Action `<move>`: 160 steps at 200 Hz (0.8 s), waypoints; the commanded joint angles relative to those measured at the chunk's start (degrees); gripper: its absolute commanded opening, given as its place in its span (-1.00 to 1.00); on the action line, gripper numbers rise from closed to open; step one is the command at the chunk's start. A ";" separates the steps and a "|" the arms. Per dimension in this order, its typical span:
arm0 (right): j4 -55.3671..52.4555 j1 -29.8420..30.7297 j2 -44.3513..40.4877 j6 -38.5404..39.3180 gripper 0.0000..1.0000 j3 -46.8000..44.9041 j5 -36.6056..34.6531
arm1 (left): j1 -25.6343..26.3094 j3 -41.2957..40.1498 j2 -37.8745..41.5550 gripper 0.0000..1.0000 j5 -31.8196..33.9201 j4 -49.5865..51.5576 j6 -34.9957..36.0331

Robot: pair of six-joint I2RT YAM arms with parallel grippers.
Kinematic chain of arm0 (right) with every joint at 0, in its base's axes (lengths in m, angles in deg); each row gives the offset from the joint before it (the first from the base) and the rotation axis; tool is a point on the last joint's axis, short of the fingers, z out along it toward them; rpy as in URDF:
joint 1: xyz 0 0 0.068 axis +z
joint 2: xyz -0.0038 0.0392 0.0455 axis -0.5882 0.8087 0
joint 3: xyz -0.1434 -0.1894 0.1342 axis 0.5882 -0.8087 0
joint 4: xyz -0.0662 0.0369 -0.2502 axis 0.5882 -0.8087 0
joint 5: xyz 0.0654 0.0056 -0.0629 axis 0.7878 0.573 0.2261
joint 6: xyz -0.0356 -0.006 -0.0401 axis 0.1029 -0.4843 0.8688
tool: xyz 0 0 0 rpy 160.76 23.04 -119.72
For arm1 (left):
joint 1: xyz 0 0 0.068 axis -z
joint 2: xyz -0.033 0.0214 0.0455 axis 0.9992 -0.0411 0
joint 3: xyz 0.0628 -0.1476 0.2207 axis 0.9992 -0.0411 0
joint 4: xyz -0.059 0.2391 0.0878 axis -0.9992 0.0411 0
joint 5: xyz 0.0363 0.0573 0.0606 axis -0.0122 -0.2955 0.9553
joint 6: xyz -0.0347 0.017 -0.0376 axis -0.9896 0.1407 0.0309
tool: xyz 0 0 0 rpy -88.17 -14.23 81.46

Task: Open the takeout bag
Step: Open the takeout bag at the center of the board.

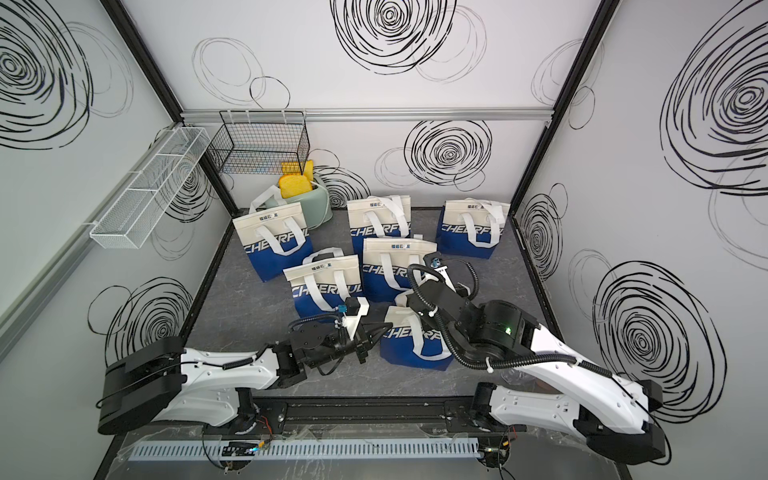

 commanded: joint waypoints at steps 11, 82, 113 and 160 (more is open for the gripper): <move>-0.90 -2.47 1.44 5.02 -1.00 4.74 0.55 | 0.75 -2.19 0.37 -1.00 1.14 4.11 1.46; 0.49 -12.76 2.88 11.84 -1.00 11.21 8.86 | 2.83 -4.84 1.55 -1.00 2.55 6.64 3.02; 1.44 -15.63 2.21 12.71 -1.00 11.85 15.27 | 3.37 -6.14 3.02 -1.00 3.85 6.64 2.21; 9.28 -15.36 -7.40 10.11 -0.44 5.19 33.68 | 3.46 -1.97 3.11 -1.00 6.14 10.44 2.06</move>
